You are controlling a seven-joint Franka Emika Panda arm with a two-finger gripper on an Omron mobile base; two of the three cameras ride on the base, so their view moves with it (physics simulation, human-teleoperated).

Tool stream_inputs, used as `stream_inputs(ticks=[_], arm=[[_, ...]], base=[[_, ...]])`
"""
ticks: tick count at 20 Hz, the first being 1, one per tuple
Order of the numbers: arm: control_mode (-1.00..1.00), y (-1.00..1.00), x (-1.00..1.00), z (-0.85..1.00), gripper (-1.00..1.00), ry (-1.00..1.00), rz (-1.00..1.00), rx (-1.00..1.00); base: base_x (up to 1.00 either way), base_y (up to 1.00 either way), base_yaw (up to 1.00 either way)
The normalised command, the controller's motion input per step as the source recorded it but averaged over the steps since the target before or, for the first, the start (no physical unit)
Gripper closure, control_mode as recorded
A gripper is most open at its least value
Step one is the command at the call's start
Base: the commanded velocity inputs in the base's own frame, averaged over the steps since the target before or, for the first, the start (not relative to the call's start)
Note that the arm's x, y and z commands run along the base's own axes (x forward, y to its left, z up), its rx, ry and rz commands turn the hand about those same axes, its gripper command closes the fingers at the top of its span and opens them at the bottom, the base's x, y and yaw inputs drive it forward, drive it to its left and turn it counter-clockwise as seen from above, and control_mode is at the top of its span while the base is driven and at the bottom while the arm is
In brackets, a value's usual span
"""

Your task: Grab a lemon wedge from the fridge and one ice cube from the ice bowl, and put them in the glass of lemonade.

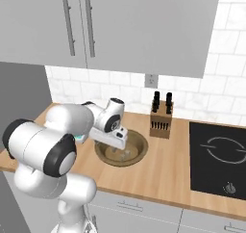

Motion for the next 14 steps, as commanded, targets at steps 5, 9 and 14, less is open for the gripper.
stream_inputs(ticks=[5,9,14], arm=[[-1.0,-0.03,-0.07,0.25,-1.0,-0.02,0.0,-0.05],[-1.0,-0.08,-0.07,0.1,-1.0,0.0,0.0,-0.04],[-1.0,-0.25,-0.04,0.01,-1.0,0.0,-0.05,-0.02]], base=[[0.0,0.0,0.0],[0.0,0.0,0.0],[0.0,0.0,0.0]])
